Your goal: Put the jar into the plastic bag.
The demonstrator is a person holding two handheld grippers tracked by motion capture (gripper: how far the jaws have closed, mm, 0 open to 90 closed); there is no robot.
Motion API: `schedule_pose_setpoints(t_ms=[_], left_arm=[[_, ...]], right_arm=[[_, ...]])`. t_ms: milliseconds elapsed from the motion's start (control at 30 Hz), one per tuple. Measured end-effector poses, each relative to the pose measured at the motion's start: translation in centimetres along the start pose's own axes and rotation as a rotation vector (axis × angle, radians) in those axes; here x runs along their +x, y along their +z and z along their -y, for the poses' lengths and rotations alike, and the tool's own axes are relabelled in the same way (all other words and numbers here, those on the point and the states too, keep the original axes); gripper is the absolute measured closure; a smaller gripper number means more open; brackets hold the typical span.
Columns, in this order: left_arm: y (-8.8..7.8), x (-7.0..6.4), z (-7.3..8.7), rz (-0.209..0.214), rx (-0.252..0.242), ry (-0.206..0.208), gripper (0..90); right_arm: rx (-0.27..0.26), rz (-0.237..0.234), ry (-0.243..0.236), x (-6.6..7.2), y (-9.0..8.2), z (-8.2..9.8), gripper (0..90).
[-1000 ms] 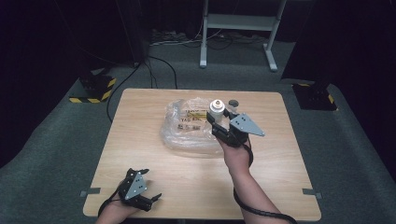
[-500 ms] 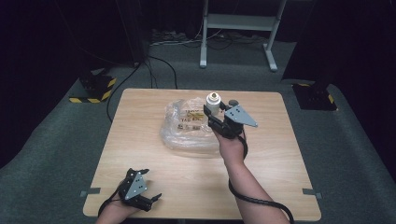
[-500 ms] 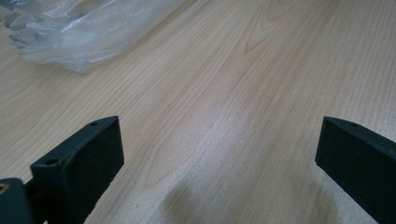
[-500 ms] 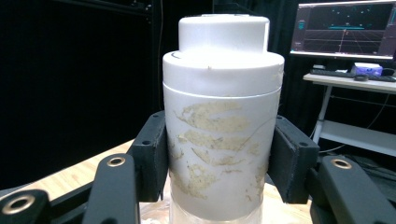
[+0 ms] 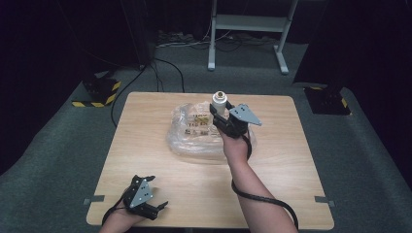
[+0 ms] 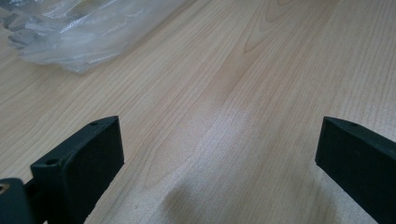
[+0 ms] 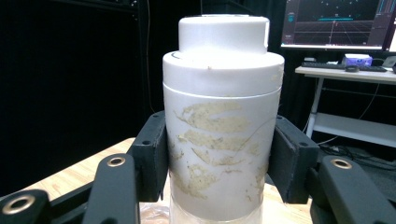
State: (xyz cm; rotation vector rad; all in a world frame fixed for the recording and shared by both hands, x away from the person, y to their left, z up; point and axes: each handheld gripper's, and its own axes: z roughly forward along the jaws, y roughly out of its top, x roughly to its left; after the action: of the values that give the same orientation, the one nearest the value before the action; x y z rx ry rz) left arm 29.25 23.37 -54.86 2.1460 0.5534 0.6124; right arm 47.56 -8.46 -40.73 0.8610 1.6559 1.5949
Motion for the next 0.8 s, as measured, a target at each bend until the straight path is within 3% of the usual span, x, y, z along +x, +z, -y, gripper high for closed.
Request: schedule_pose_setpoints(t_ms=[433,600,800], left_arm=[[0.0,0.0,0.0,0.005,-0.002,0.001,1.4],[0.0,0.0,0.0,0.006,-0.004,0.002,1.4],[0.0,0.0,0.0,0.007,-0.006,0.002,1.4]], right_arm=[[0.046,0.025,0.003,0.3,1.7,0.8,45.9],[0.088,0.026,0.018,0.6,2.3,1.4,45.9],[0.183,0.028,0.026,0.9,3.2,2.0,45.9]])
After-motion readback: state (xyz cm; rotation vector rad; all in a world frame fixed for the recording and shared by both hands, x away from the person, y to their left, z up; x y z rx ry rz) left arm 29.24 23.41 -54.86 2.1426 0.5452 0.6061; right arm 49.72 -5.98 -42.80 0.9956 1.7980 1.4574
